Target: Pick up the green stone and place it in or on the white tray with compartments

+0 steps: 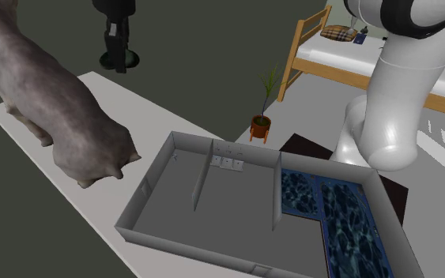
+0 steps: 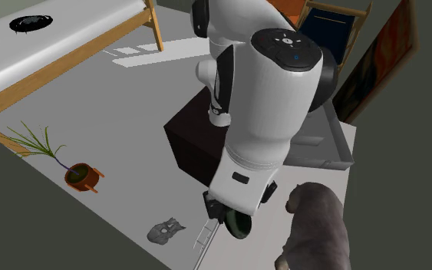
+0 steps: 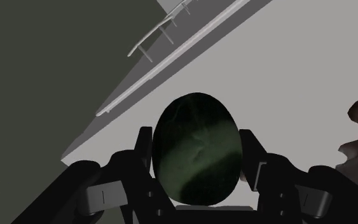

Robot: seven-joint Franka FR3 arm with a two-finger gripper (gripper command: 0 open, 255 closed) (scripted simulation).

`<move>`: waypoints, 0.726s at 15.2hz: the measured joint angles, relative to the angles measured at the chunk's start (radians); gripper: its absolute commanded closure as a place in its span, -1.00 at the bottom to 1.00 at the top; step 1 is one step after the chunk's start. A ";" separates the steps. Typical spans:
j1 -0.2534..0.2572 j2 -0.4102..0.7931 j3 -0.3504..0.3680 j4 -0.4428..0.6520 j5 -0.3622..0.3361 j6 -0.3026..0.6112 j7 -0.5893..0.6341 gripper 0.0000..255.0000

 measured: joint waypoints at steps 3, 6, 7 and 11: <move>0.002 0.009 0.001 0.050 -0.001 -0.041 -0.003 1.00; 0.007 0.026 0.003 0.116 -0.004 -0.090 -0.003 1.00; 0.009 0.014 0.005 0.104 -0.004 -0.091 0.002 1.00; 0.030 -0.105 0.023 -0.045 0.003 -0.064 0.048 1.00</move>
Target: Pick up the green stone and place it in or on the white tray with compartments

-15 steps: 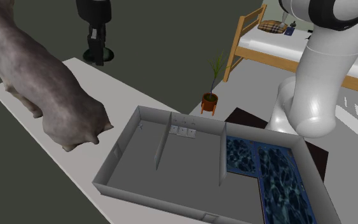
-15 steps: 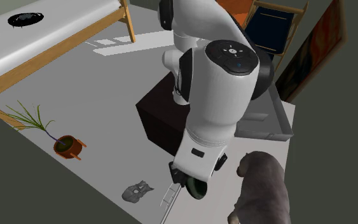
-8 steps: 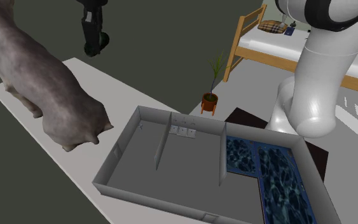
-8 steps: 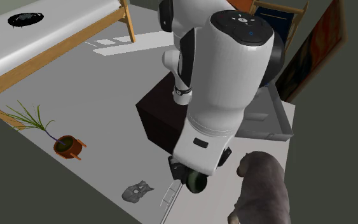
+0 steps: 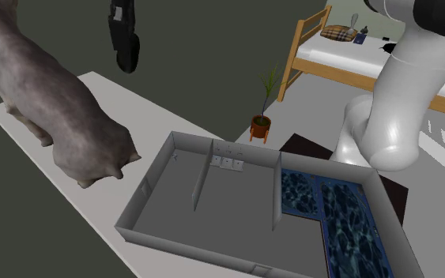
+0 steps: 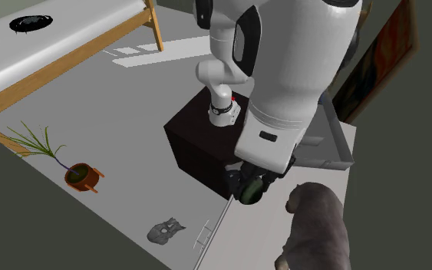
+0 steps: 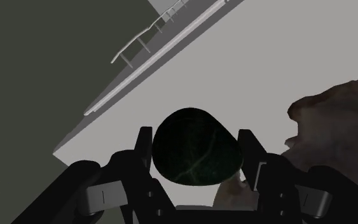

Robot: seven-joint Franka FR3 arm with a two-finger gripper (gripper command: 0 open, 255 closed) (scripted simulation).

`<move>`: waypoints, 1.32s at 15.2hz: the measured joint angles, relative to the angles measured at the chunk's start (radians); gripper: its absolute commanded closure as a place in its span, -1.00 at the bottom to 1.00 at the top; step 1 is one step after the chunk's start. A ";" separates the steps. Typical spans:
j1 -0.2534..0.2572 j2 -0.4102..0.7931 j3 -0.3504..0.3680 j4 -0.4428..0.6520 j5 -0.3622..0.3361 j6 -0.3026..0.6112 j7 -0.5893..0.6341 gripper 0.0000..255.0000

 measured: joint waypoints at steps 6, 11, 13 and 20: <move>0.043 -0.190 0.044 -0.216 0.017 0.018 0.090 1.00; 0.081 -0.314 0.089 -0.335 0.037 0.008 0.169 1.00; 0.095 -0.364 0.104 -0.381 0.049 0.002 0.194 1.00; 0.151 -0.488 0.183 -0.466 0.089 -0.042 0.312 1.00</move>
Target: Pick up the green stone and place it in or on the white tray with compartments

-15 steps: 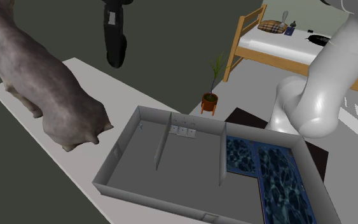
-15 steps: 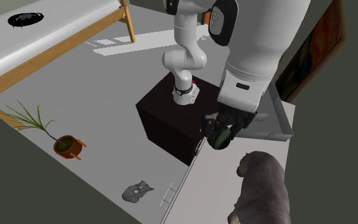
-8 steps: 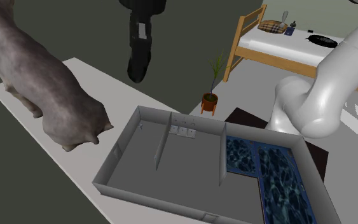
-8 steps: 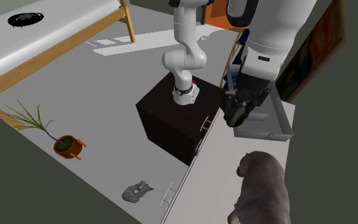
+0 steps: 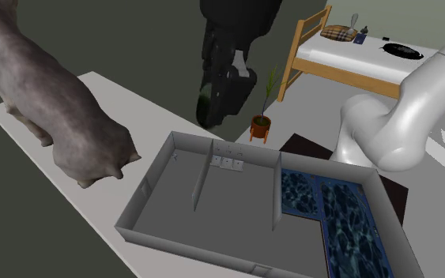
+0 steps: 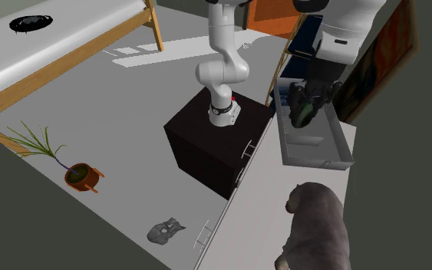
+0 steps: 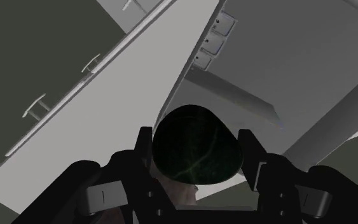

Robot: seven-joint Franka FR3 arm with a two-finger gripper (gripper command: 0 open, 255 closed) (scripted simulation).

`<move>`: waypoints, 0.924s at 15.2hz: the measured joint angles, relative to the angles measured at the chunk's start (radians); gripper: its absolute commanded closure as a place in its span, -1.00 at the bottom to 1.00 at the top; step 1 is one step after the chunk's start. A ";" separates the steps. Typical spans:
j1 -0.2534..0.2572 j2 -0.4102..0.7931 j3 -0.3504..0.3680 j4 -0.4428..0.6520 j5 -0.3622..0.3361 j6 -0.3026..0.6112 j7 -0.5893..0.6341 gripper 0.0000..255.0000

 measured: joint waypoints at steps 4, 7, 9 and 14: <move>0.033 -0.054 0.058 -0.031 0.028 -0.026 0.079 1.00; 0.058 -0.091 0.100 -0.036 0.051 -0.060 0.137 1.00; 0.071 -0.105 0.128 -0.045 0.064 -0.065 0.173 1.00; 0.083 -0.131 0.138 -0.112 0.077 -0.024 0.188 1.00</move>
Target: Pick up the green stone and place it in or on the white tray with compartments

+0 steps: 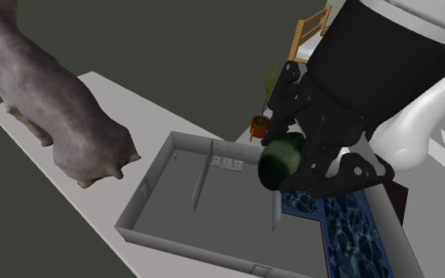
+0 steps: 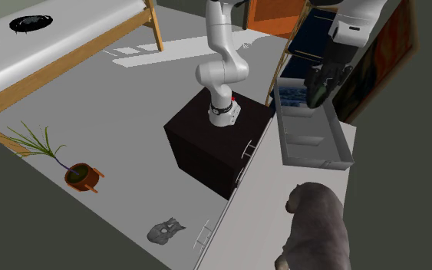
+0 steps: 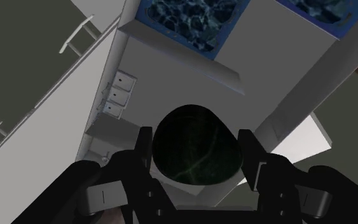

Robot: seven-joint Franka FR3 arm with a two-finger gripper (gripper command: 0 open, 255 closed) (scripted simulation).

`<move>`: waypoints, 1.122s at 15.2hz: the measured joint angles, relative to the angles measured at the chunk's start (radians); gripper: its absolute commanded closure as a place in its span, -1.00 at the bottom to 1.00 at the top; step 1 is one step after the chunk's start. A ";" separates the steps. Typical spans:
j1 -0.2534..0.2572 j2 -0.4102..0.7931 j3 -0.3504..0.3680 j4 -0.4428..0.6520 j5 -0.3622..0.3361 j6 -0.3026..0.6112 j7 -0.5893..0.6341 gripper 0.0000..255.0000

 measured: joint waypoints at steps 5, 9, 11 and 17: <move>0.009 -0.020 0.004 -0.079 0.009 0.060 0.005 1.00; 0.012 -0.024 0.013 -0.125 0.012 0.110 0.014 1.00; 0.015 -0.028 0.013 -0.135 0.014 0.117 0.014 1.00; 0.015 -0.028 0.011 -0.142 0.015 0.119 0.012 -1.00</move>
